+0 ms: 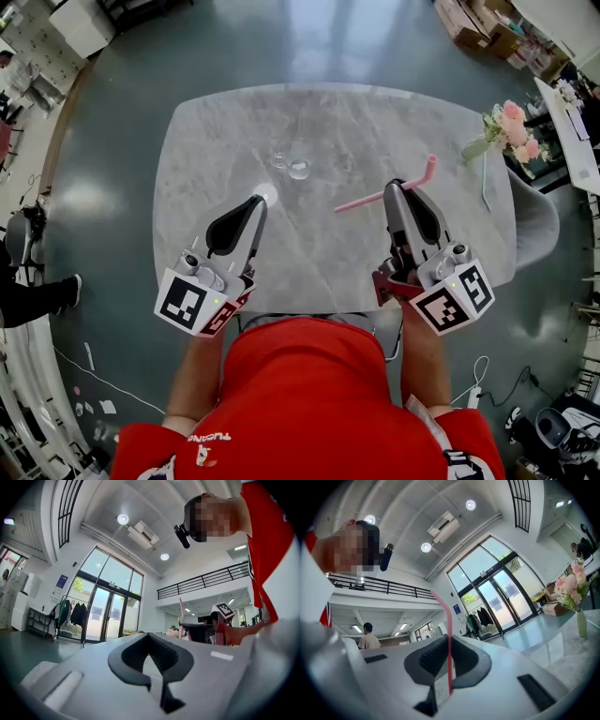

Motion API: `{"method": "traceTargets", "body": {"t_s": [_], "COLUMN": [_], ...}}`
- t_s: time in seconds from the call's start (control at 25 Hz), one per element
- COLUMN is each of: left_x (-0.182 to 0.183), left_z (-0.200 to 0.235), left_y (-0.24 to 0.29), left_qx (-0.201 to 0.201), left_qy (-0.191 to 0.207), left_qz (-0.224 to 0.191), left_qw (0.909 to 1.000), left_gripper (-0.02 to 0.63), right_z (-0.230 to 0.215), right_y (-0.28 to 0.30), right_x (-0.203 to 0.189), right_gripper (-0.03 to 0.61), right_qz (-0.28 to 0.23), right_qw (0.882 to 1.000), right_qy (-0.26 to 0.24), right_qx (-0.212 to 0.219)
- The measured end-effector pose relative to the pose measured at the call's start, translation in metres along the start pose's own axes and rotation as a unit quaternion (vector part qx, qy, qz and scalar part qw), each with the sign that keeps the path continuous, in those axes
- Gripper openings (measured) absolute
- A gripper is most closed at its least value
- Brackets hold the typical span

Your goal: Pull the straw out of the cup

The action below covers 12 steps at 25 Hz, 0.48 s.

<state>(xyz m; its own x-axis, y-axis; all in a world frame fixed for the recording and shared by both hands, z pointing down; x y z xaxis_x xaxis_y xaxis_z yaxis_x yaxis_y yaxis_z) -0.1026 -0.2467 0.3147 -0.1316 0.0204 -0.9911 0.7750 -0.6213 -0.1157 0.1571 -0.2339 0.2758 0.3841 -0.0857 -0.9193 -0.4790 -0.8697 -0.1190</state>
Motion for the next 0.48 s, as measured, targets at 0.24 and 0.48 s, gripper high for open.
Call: {"method": "traceTargets", "body": {"t_s": [0.24,0.48], "left_x": [0.0043,0.0027], "left_z": [0.0015,0.0015], "left_y": [-0.0054,-0.0023], "left_qx": [0.002,0.001], "left_qy": [0.003,0.004], "left_qz": [-0.001,0.001], "left_qw": [1.0000,1.0000], "left_gripper": [0.005,0.005], "right_z": [0.0050,0.0000], "right_y": [0.0024,0.0028], "right_x": [0.0030,0.0019], "right_gripper": [0.017,0.017], "right_qz": [-0.002,-0.001], "right_qw": [1.000,1.000], "right_qy": [-0.001,0.004], "right_qx": [0.005,0.005]}}
Point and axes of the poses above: the fingertips, and each gripper's own axes: y forward along the fingers, z to its left, x out of its top, the point moved 7 cm from there along -y, backward along the fingers, and after that the axes turned 4 degrees about -x, right-handed, at the moved point
